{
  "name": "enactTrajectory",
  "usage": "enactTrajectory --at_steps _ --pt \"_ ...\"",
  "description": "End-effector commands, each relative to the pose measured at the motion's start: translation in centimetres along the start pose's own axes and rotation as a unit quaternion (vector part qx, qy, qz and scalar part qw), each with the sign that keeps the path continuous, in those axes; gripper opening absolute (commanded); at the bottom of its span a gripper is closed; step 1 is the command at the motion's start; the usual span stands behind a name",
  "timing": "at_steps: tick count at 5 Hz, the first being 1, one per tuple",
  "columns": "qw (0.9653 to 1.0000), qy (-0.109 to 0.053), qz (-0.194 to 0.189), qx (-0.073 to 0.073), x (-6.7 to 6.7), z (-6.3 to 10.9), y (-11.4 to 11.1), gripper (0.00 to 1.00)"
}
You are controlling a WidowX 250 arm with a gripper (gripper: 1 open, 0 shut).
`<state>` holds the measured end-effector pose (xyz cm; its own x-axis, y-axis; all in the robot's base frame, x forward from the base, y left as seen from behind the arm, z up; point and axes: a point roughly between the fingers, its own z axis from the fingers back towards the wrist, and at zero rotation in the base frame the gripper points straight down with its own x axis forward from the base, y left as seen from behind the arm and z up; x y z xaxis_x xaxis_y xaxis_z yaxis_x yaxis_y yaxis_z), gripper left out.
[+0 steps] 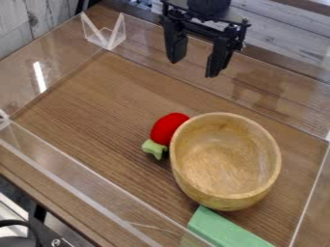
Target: Move the red object to the right side of the table
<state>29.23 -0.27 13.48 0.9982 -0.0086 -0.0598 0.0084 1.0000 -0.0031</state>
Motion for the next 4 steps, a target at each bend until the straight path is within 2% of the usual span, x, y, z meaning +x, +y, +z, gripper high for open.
enactTrajectory --at_steps 1,2,3,4 --pt "0.9996 0.013 -0.024 0.0 -0.8 -2.0 1.3 1.0" --pt "0.9979 0.012 -0.064 -0.002 -1.7 -3.8 0.9 1.0" --pt "0.9959 -0.015 -0.089 0.0 -2.0 -3.9 0.5 1.0" --pt "0.9941 -0.026 -0.106 0.0 -2.6 -4.7 0.2 1.0"
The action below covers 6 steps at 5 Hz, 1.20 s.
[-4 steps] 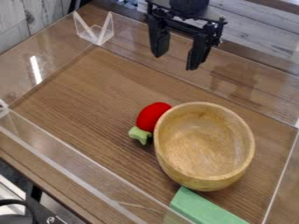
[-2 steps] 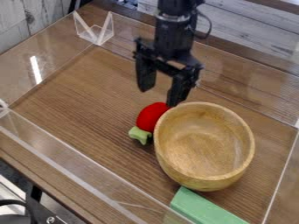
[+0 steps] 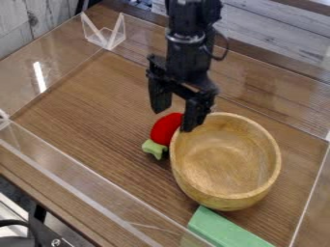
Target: Move the red object to the right side of the table
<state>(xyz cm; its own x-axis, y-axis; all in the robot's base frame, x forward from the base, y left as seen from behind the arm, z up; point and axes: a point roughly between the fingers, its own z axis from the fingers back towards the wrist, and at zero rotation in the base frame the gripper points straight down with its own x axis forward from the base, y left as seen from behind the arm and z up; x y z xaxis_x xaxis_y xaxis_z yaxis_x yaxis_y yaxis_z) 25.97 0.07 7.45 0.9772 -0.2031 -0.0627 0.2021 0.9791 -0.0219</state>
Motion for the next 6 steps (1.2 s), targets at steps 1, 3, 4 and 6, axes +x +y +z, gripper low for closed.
enactTrajectory --at_steps 1,3,4,6 --pt "0.9985 -0.052 -0.016 0.008 -0.2 0.9 0.0 1.0" --pt "0.9955 -0.074 0.058 0.01 0.4 0.0 1.0 1.0" --pt "0.9952 -0.07 0.068 0.008 0.2 -0.9 1.4 1.0" --pt "0.9915 -0.087 0.097 0.005 0.5 -1.1 2.3 1.0"
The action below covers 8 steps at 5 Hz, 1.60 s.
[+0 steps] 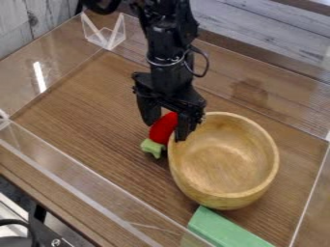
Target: Move the red object to the right side of the table
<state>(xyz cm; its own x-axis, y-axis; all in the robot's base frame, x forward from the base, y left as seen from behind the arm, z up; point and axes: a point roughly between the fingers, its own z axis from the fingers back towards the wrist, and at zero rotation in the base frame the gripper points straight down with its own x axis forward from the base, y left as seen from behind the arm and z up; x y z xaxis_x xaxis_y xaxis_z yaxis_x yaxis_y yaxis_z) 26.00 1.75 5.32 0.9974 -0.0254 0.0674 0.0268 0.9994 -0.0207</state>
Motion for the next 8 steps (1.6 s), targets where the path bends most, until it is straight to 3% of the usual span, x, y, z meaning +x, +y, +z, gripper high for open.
enactTrajectory --at_steps 1,2,3,6,8 --pt "0.9995 -0.027 0.015 0.002 1.6 1.1 0.4 1.0" --pt "0.9975 -0.027 0.065 0.007 0.9 0.7 0.5 1.0" --pt "0.9933 -0.033 0.11 0.01 0.4 0.3 0.6 1.0" --pt "0.9874 -0.041 0.153 0.0 1.9 0.3 2.0 1.0" --pt "0.9868 -0.04 0.157 -0.006 1.5 -1.1 3.2 1.0"
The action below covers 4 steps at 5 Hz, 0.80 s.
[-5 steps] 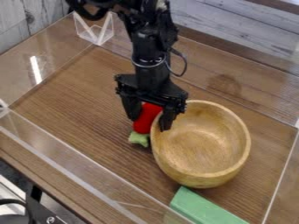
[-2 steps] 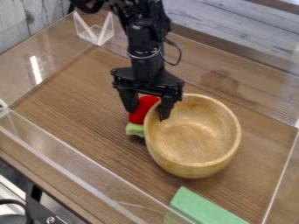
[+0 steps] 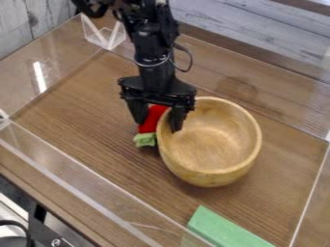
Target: Move the red object to the right side of the table
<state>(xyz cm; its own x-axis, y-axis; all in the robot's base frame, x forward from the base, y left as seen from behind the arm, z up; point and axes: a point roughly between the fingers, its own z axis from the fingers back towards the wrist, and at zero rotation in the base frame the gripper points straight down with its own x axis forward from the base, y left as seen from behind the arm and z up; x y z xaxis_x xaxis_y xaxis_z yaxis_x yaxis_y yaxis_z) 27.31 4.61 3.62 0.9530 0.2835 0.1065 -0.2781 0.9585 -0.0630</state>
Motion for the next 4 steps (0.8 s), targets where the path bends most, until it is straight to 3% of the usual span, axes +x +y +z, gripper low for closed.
enactTrajectory --at_steps 1,2,3,4 --pt "0.9998 -0.012 -0.018 -0.005 -0.2 -0.3 0.0 1.0" --pt "0.9992 -0.013 -0.037 -0.009 -0.7 -0.9 -0.3 1.0" --pt "0.9984 -0.014 -0.053 -0.012 -1.0 -1.0 0.3 0.0" --pt "0.9976 -0.025 -0.062 -0.017 -1.0 0.3 0.1 0.0"
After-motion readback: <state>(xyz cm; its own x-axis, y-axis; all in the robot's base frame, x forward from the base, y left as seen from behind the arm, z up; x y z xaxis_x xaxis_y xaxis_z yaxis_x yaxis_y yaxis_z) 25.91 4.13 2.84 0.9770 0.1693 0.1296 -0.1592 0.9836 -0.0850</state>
